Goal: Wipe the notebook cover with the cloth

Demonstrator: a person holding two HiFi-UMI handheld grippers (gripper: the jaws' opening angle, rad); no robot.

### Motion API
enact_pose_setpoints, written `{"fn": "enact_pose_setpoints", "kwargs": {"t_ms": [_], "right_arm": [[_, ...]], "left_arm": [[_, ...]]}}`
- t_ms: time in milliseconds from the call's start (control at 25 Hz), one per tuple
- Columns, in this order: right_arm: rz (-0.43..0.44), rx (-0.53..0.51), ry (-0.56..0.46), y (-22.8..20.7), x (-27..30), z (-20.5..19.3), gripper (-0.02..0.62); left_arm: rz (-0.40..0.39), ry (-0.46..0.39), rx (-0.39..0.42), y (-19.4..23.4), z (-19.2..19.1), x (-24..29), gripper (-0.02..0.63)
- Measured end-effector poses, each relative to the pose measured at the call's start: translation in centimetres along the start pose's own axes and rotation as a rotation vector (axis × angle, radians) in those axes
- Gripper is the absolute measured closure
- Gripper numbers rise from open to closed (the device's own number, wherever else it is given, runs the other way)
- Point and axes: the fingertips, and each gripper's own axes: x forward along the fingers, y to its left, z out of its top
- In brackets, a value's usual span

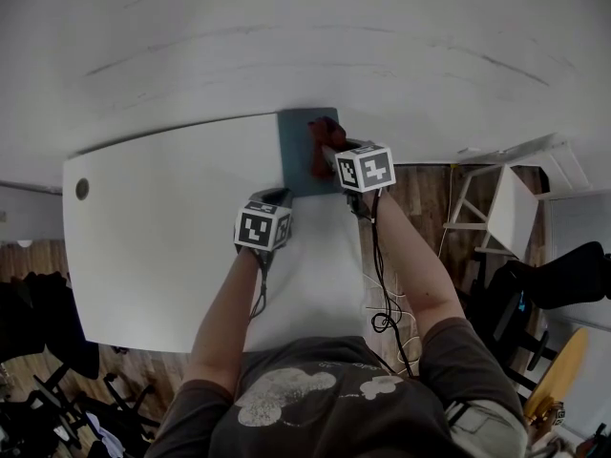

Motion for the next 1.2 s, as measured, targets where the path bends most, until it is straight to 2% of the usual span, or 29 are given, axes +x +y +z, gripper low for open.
{"fn": "enact_pose_setpoints", "kwargs": {"t_ms": [400,640,840,1200], "right_arm": [[-0.047,0.087,-0.031,-2.8,-1.9,-1.2,0.486],[-0.065,0.118,-0.036,-4.0,-2.7,-1.8,0.488],[-0.125,0.125,-0.050,-5.1,-3.7,-2.2,0.488],[-0.134,0.171,-0.051,-5.6,-5.3,-2.8,0.488]], "left_arm": [[0.016,-0.003,0.014,0.0,-0.2,-0.1,0.600],[0.031,0.005,0.052,-0.2,-0.1,0.1,0.600],[0.033,0.010,0.056,-0.2,-0.1,0.1,0.600],[0.026,0.001,0.044,-0.4,-0.1,0.0,0.600]]}}
